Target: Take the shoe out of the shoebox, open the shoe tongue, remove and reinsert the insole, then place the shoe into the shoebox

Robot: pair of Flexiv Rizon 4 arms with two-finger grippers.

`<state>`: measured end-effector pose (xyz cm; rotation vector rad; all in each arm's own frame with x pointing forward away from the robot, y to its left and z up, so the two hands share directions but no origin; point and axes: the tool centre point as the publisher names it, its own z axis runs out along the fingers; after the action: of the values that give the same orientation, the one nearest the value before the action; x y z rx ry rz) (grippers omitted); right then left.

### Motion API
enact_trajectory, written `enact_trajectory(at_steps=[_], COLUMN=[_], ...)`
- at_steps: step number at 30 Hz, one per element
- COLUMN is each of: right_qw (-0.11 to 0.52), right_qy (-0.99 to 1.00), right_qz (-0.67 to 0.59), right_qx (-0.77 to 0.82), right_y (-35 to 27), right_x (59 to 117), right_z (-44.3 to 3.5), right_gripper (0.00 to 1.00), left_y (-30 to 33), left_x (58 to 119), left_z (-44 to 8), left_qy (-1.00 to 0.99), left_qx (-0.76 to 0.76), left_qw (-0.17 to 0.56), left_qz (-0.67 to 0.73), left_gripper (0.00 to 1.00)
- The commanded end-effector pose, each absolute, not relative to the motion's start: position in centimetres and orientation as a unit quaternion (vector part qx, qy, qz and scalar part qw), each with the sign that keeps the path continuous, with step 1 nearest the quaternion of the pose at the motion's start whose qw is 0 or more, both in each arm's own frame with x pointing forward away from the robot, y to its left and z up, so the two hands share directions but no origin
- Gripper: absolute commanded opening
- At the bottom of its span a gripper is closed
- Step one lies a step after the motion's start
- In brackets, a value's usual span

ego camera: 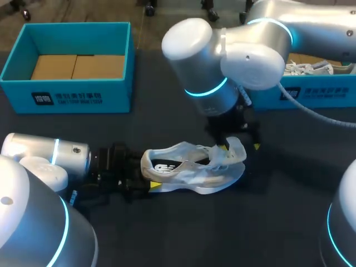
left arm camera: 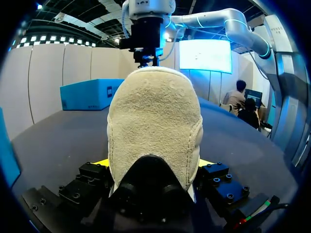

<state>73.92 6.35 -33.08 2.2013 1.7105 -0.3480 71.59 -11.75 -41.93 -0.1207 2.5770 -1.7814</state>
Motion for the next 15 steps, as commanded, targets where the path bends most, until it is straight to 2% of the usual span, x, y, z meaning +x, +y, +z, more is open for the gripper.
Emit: enact_trajectory(at_steps=[1,15], right_qw=[0.185,0.229], right_qy=[0.576,0.661], right_qz=[-0.115,-0.079], right_qx=[0.788,0.710], right_y=[7.1,8.2], right_x=[74.5,78.7], right_z=[-32.2,-27.8], right_gripper=[1.00,1.00], left_y=[-11.7,-11.7], left_x=[71.6,71.6], left_z=[-42.0,-42.0], left_qy=[0.822,0.822], left_qx=[-0.038,-0.038], left_qw=[0.003,0.003], left_qz=[-0.568,-0.568], left_gripper=[0.00,0.00])
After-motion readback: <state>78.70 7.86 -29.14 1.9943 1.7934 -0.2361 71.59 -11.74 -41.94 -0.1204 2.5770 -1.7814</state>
